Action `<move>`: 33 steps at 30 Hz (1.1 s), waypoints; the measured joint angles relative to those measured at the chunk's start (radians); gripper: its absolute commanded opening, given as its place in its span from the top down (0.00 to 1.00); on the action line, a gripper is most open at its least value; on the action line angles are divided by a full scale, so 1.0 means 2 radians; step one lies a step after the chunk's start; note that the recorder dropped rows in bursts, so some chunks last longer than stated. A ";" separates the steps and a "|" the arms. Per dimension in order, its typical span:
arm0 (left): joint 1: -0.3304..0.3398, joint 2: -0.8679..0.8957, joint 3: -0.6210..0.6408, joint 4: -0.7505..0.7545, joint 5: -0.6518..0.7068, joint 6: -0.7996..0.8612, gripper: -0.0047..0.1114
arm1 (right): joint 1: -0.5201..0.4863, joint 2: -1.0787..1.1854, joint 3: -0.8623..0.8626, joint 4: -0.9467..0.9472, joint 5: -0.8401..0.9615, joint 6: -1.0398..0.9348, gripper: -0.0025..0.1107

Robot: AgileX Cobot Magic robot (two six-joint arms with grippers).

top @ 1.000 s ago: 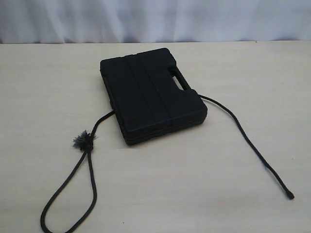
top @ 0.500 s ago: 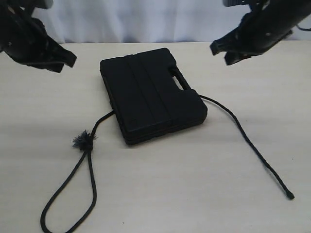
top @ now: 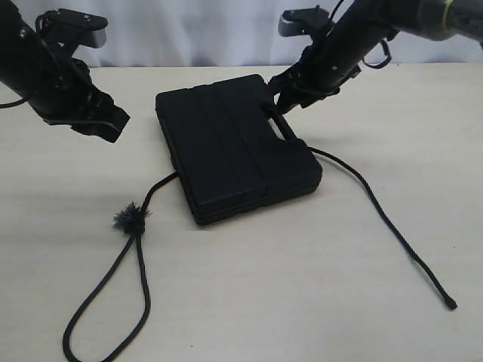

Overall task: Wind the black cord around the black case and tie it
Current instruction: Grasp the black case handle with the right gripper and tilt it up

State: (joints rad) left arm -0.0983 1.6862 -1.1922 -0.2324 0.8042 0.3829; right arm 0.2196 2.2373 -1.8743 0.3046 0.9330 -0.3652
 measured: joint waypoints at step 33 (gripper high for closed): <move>-0.003 0.002 0.025 -0.116 -0.039 0.170 0.60 | 0.032 0.004 -0.010 -0.111 -0.032 0.086 0.94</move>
State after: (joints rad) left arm -0.1035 1.6907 -1.1422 -0.4647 0.7263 0.7232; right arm 0.2828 2.2457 -1.8939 0.0821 0.8685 -0.1929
